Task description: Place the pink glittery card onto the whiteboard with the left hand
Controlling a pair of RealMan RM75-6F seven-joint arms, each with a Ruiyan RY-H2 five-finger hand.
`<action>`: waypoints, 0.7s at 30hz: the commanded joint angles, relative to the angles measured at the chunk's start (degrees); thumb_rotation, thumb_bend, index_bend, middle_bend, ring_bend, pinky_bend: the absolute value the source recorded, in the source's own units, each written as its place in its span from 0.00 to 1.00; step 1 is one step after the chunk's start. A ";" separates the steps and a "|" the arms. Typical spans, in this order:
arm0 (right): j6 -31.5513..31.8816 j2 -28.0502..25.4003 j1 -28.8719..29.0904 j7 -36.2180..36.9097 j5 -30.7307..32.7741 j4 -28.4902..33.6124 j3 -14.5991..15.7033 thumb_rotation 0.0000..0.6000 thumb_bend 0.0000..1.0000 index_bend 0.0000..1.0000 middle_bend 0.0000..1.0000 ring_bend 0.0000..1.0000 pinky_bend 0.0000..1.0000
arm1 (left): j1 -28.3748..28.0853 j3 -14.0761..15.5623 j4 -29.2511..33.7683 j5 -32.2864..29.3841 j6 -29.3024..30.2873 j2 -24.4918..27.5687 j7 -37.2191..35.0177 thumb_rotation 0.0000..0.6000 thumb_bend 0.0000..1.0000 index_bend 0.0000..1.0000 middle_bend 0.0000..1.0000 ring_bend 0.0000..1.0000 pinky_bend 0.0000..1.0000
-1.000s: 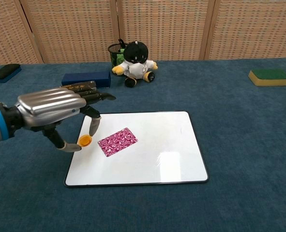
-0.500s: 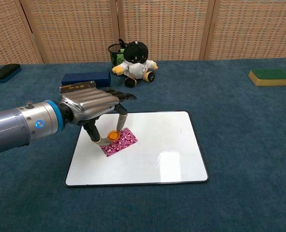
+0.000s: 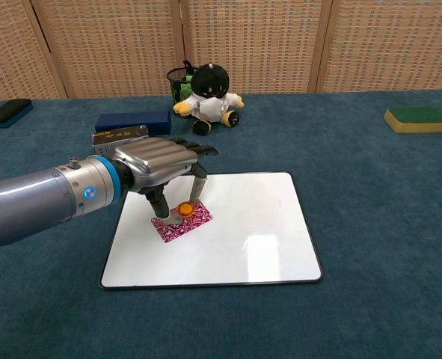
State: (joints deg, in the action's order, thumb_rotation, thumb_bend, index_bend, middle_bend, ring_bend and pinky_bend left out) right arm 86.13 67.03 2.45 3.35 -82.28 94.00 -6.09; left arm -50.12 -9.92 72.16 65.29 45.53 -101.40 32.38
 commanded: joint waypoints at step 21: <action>0.00 -0.03 -0.04 0.06 0.10 0.01 -0.02 1.00 0.00 0.00 0.00 0.00 0.00 | 1.62 0.86 11.88 3.48 5.30 9.32 -4.59 1.00 0.14 0.00 0.00 0.00 0.00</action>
State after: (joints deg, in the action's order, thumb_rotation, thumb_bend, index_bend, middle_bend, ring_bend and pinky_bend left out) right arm 86.13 67.00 2.42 3.41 -82.18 94.01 -6.12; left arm -49.46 -9.20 81.70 66.79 48.88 -94.24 29.15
